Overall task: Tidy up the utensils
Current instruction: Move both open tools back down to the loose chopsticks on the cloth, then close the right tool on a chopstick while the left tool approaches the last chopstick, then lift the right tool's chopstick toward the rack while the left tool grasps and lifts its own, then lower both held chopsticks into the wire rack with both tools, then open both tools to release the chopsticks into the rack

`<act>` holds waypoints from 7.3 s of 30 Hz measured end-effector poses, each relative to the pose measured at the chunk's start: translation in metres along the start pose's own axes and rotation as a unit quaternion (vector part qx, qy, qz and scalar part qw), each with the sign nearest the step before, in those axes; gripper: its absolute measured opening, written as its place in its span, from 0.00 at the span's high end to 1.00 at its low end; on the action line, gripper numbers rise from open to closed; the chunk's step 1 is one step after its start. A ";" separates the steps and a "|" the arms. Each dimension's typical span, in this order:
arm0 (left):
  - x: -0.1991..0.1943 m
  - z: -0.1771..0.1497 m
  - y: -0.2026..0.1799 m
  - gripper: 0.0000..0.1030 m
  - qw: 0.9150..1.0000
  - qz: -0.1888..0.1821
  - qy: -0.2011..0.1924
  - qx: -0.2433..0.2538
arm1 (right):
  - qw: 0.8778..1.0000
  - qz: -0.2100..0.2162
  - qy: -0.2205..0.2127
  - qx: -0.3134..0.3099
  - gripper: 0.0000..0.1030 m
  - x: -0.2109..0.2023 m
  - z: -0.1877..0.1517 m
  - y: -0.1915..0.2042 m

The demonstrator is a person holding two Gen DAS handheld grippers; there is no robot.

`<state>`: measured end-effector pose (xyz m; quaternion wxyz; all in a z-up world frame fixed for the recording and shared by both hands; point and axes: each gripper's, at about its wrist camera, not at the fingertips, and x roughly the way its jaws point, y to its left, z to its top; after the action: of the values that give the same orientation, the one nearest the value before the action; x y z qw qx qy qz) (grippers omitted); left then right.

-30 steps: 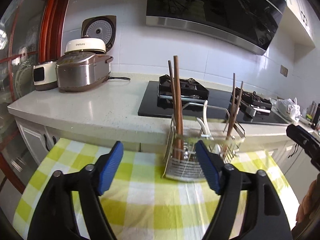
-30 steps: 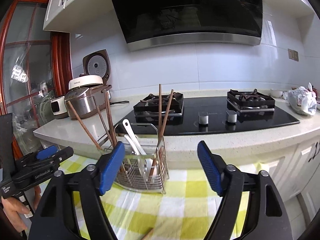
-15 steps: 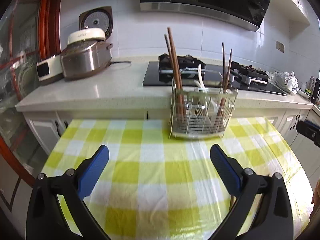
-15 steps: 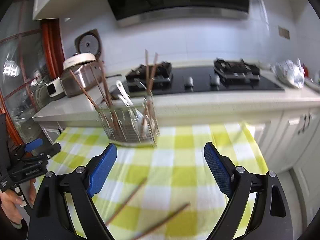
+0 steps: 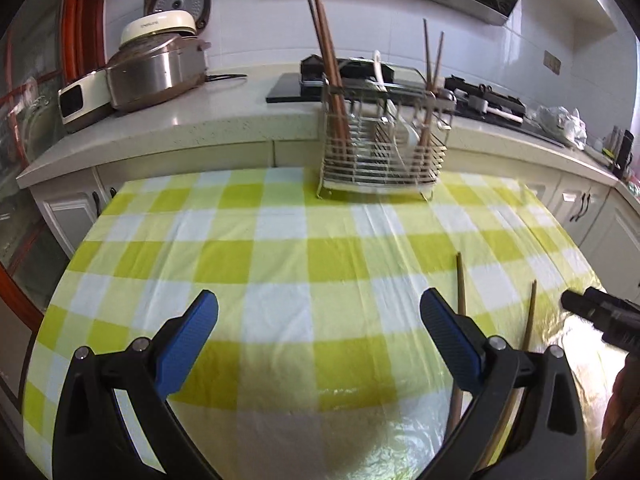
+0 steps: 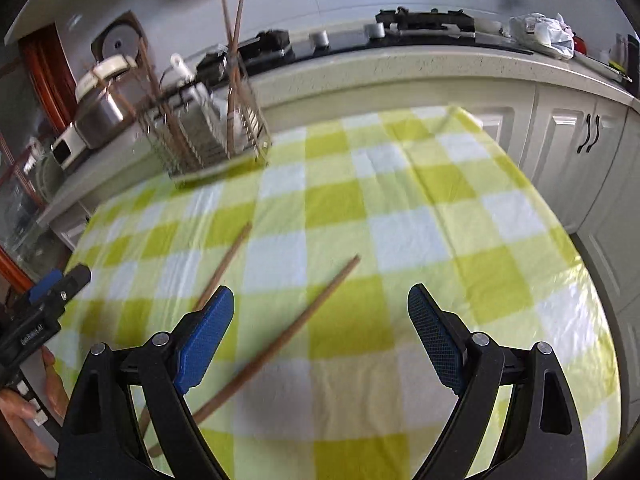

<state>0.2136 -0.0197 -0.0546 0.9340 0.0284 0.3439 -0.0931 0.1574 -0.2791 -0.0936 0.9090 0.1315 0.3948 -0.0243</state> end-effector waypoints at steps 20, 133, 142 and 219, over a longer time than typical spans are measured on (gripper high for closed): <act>-0.015 -0.007 0.037 0.05 1.000 -0.001 -0.012 -0.019 | 0.995 -0.058 0.038 -0.079 0.52 0.029 -0.028 0.045; -0.033 0.021 -0.055 0.94 0.995 -0.018 -0.095 -0.005 | 0.986 0.062 -0.119 -0.095 0.93 -0.044 0.026 0.010; -0.060 0.034 -0.031 0.94 0.992 -0.013 -0.123 -0.014 | 0.978 0.080 -0.152 -0.120 0.93 -0.063 0.045 0.048; 0.047 0.247 -0.009 0.94 0.983 -0.019 -0.179 -0.044 | 0.966 0.117 -0.164 -0.161 0.93 0.032 0.257 0.127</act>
<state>0.4043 -0.0647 0.1034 0.9787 -0.0367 0.1759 -0.0990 0.3809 -0.2211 0.0789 0.9670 0.0229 0.2208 0.1246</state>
